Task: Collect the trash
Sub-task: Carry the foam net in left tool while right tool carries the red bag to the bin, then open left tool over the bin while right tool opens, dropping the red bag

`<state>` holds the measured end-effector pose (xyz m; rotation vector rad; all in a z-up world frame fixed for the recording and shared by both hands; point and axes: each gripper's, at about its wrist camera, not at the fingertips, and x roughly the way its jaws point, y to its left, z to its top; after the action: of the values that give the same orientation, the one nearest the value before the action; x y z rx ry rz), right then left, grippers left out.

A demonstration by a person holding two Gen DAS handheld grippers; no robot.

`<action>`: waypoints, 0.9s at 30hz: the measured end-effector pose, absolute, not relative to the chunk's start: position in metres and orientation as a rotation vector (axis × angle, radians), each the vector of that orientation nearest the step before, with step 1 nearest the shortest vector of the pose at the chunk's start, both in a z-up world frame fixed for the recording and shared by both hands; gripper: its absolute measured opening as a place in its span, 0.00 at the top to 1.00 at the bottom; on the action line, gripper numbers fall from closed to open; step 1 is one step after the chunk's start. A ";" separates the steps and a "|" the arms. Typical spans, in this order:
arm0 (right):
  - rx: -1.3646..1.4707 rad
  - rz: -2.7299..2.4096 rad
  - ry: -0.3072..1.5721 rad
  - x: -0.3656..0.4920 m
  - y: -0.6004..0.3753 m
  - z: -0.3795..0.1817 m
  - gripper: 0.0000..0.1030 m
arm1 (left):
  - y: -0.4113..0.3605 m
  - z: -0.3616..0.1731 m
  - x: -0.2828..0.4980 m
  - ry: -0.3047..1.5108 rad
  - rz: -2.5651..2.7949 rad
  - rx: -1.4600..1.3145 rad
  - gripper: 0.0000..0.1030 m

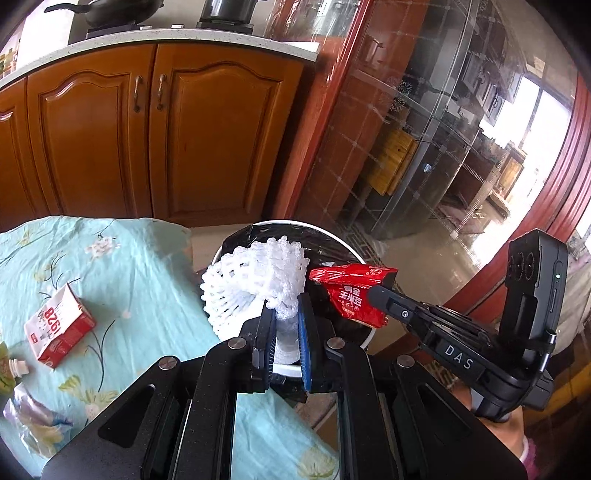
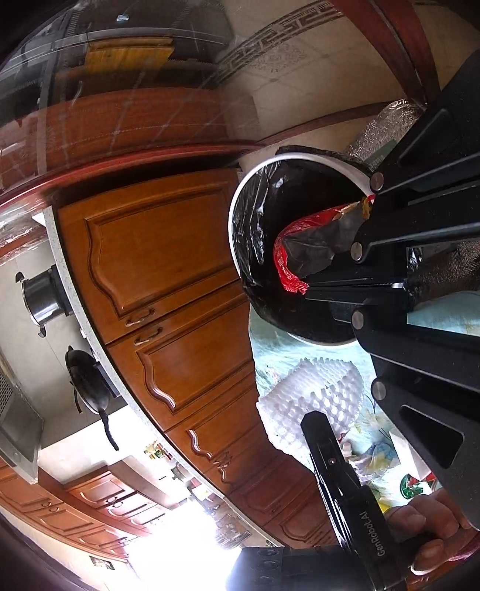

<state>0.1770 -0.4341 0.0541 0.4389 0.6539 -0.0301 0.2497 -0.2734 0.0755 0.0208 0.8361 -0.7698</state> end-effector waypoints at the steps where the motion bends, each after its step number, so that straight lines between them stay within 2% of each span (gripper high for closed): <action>1: 0.445 -0.032 0.658 0.179 -0.438 0.052 1.00 | -0.277 0.073 0.253 0.843 -0.770 0.022 0.91; 12: 0.477 -0.036 0.696 0.195 -0.453 0.032 1.00 | -0.302 0.031 0.272 0.959 -0.759 0.053 0.88; 14: 0.493 -0.027 0.703 0.197 -0.456 0.027 1.00 | -0.300 0.027 0.273 0.977 -0.759 0.043 0.81; 16: 0.514 -0.017 0.710 0.199 -0.459 0.024 0.94 | -0.295 0.026 0.273 0.981 -0.750 0.035 0.75; 20: 0.538 -0.028 0.718 0.198 -0.463 0.019 0.93 | -0.290 0.030 0.271 0.973 -0.749 0.022 0.63; 22: 0.539 -0.032 0.717 0.197 -0.462 0.019 0.93 | -0.288 0.032 0.271 0.964 -0.746 0.019 0.60; 27: 0.536 -0.029 0.708 0.189 -0.457 0.025 0.93 | -0.279 0.036 0.261 0.952 -0.733 0.003 0.60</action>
<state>0.1890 -0.4568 0.0246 0.5360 0.7076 -0.0291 0.2611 -0.2793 0.0362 0.0034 0.9518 -0.7335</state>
